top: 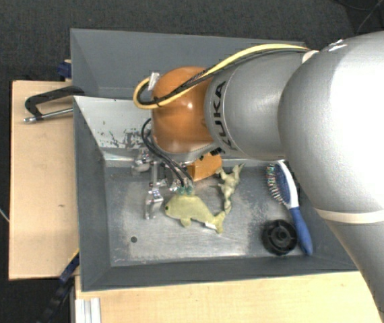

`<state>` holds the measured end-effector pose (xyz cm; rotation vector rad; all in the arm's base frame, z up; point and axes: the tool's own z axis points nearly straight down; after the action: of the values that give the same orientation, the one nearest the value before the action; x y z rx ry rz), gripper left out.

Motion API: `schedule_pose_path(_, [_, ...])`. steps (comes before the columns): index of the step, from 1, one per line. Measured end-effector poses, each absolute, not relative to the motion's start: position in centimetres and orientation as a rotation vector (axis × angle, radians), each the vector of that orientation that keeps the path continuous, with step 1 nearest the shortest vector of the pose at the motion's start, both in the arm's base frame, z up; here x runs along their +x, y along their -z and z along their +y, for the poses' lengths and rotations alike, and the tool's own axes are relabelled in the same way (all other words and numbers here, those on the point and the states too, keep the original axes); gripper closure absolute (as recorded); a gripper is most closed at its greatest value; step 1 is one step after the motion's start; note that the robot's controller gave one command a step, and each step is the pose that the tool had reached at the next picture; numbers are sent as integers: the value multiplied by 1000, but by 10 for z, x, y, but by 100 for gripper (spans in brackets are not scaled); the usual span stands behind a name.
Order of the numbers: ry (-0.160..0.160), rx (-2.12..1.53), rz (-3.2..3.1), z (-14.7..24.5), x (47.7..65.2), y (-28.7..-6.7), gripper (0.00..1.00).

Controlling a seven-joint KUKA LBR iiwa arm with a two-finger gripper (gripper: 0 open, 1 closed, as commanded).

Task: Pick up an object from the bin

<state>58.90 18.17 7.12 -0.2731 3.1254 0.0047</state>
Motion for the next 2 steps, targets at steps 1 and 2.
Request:
schedule_pose_path(1, [-6, -377, 3108, 125, 575, -74, 0])
schedule_pose_path(2, [1, -333, 3124, 79, 525, -125, 0])
